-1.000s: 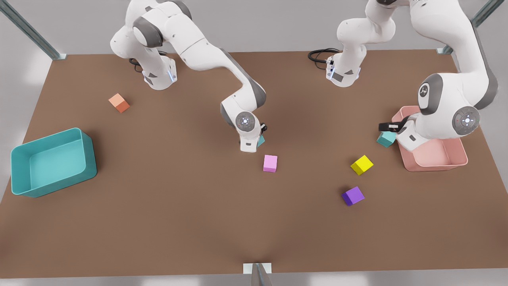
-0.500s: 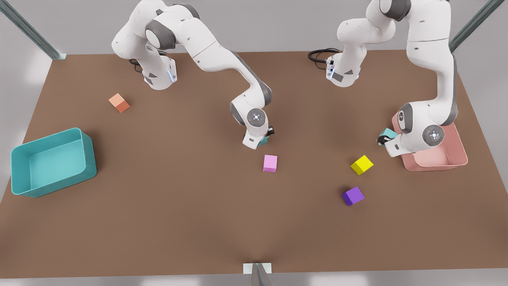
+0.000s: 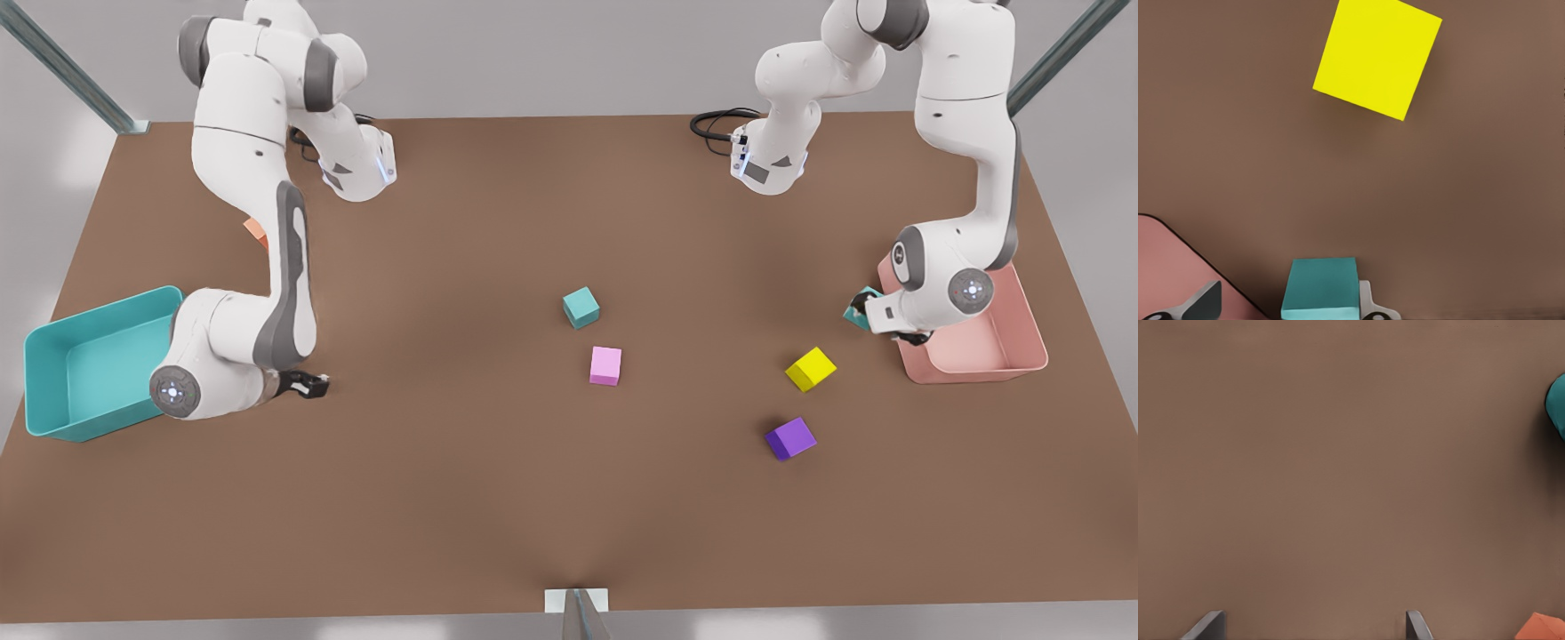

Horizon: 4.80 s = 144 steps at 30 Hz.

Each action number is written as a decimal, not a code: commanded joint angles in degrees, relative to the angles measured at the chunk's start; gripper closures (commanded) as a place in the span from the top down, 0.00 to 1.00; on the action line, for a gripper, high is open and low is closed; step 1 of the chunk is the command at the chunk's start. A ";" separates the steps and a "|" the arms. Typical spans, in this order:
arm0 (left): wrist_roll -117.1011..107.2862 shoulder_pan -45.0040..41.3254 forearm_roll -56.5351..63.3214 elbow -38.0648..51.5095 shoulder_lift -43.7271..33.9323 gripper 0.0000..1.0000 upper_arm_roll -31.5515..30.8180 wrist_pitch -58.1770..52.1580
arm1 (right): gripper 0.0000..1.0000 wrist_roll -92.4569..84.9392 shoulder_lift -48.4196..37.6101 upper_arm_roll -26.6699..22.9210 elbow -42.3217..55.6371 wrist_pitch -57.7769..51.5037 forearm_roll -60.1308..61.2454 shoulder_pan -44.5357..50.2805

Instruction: Stack the two blue cubes on top of each other

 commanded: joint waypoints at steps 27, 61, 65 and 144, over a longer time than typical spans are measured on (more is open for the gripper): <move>-12.74 0.88 3.40 -2.97 3.23 1.00 0.10 0.29 | 1.00 -24.95 -26.57 32.76 6.01 -20.50 -22.63 -21.01; -15.73 -4.31 2.87 -0.51 -1.34 0.68 2.03 -9.19 | 1.00 -27.76 -23.67 31.97 7.16 -20.68 -22.54 -21.01; -31.45 -13.18 -0.21 15.57 -6.53 0.68 -2.62 -30.03 | 1.00 -27.76 -23.67 31.97 7.16 -20.59 -22.54 -21.01; -42.80 -5.36 -5.04 50.82 -4.86 1.00 -19.41 -58.95 | 1.00 -28.55 -23.75 31.00 6.37 -17.77 -22.98 -21.10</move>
